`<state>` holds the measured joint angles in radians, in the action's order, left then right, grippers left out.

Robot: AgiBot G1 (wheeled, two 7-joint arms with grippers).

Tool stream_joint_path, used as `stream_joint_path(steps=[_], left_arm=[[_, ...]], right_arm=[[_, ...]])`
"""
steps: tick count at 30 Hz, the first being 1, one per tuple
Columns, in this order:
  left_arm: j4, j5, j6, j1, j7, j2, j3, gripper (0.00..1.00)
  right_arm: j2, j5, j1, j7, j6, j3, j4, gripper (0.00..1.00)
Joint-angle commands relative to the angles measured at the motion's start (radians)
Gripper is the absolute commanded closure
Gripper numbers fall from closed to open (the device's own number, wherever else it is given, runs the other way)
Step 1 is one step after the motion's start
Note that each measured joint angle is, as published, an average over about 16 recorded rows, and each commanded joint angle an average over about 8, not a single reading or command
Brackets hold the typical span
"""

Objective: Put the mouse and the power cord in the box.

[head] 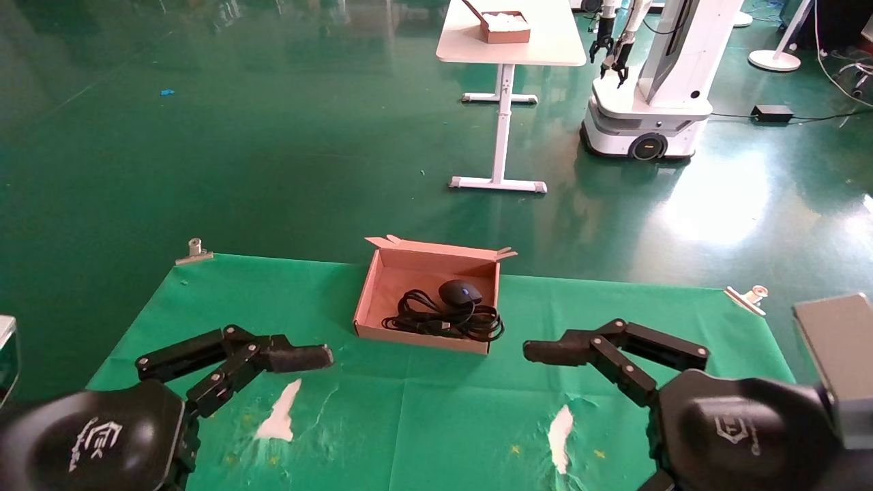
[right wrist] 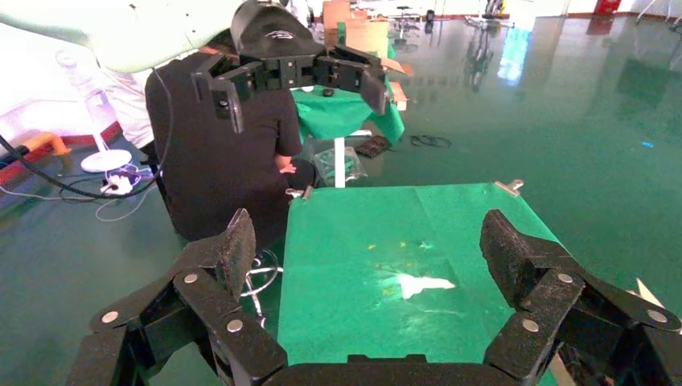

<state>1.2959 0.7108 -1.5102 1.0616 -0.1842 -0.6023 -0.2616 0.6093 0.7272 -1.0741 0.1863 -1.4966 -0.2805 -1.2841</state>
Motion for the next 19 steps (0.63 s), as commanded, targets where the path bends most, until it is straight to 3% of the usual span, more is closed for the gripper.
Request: stream_joint_path(steps=[1,19], left_arm=[[0.008,-0.014,-0.01,-0.009,0.003,0.007,0.013,0.0],[-0.009,0.014,0.011,0.009,-0.003,-0.006,-0.013,0.0]], right_arm=[[0.0,-0.001,0.0,0.0,0.0,0.0,0.0,0.0],[0.001,0.001,-0.001,0.0,0.0,-0.001,0.001,0.0]])
